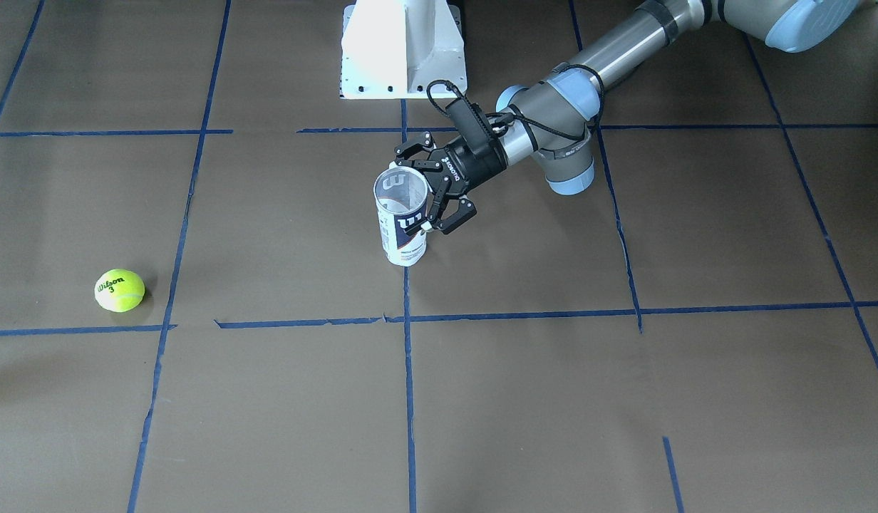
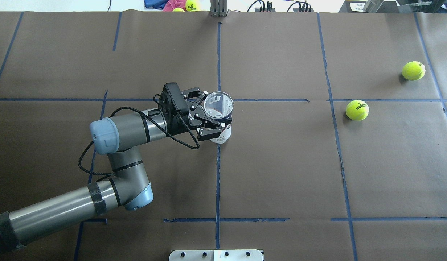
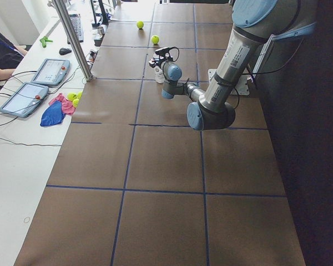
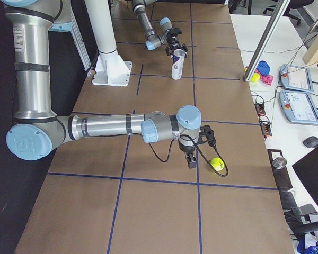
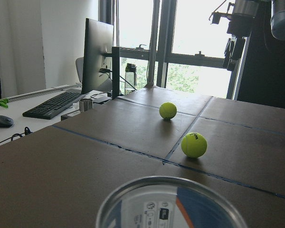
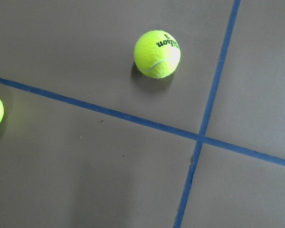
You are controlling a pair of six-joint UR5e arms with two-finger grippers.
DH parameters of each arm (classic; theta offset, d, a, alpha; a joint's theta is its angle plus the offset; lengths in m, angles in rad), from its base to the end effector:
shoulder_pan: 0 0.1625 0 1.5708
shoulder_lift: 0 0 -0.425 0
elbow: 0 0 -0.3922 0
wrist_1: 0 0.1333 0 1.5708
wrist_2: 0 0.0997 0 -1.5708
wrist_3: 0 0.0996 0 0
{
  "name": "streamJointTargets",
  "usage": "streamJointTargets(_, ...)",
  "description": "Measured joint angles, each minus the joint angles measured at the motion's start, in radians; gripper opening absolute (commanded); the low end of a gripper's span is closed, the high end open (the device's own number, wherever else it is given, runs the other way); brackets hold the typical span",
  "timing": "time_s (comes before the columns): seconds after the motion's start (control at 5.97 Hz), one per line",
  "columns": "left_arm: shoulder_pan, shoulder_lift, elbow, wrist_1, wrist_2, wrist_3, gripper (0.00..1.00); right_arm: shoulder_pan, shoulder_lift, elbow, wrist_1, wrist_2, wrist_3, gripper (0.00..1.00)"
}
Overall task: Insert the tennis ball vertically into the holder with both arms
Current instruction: 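Reach the right gripper to the nearer tennis ball and grasp it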
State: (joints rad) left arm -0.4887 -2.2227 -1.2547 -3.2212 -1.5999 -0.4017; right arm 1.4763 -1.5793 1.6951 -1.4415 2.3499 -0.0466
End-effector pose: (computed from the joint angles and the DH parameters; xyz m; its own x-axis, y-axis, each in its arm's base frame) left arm 0.5383 -0.4339 0.2397 0.2710 0.8979 -0.3469 0.5022 0.1756 0.8467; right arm 0.0159 -0.5036 0.5867 0.6873 -0.2816 0.6696 0.1237 0.9537 0.2741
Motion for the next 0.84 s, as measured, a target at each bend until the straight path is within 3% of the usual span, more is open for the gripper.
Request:
streamJointTargets(0.5,0.001,0.007,0.001,0.001,0.0,0.0,0.95,-0.165,0.11,0.018,0.003,-0.009,0.215,1.0)
streamJointTargets(0.84,0.002,0.008,0.001,0.0,0.0,0.0,0.95,-0.293,0.195,0.023,0.004,-0.073,0.363,1.0)
